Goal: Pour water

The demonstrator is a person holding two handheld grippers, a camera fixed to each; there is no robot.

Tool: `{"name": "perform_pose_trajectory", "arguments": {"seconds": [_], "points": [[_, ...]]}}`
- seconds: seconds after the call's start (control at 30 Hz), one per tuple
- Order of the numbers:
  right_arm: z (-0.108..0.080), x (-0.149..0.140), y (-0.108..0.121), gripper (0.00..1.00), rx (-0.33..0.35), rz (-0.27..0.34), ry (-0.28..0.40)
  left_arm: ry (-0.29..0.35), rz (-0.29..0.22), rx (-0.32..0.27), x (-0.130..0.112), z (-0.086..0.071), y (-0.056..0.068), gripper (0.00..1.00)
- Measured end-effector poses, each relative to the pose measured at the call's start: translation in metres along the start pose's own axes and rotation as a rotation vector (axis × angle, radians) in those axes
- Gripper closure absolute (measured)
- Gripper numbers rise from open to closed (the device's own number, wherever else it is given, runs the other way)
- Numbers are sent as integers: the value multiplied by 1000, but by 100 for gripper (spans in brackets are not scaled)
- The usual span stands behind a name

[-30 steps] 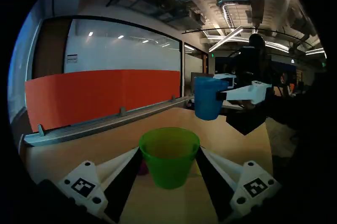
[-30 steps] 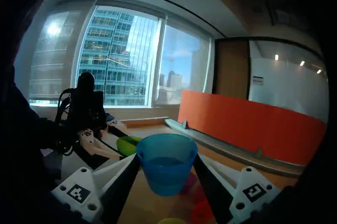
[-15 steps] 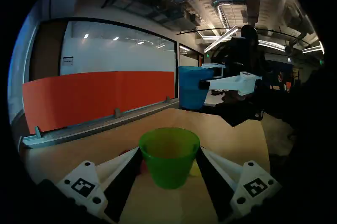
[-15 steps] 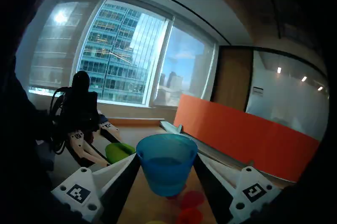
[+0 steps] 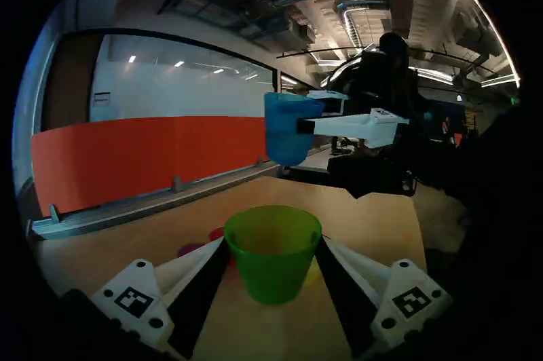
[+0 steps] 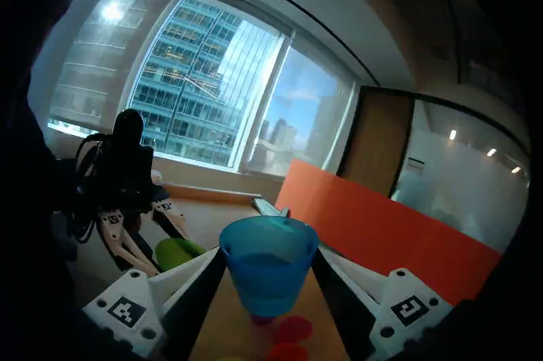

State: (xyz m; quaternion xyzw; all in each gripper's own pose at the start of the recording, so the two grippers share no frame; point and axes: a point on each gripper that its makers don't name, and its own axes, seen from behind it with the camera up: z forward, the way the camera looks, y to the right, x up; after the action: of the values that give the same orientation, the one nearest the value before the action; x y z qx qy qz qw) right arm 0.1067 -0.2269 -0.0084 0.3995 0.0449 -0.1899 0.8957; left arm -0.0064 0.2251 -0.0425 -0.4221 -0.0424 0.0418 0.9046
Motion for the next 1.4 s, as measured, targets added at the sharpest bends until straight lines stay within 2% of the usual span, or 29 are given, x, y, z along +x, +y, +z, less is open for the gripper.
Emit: {"name": "perform_pose_trajectory", "arguments": {"seconds": [0.87, 1.4], "points": [[3, 26, 6, 11, -28, -210, 15, 11, 18, -40, 7, 8, 18, 14], [14, 46, 6, 11, -32, -371, 14, 12, 16, -46, 5, 9, 17, 14]]}}
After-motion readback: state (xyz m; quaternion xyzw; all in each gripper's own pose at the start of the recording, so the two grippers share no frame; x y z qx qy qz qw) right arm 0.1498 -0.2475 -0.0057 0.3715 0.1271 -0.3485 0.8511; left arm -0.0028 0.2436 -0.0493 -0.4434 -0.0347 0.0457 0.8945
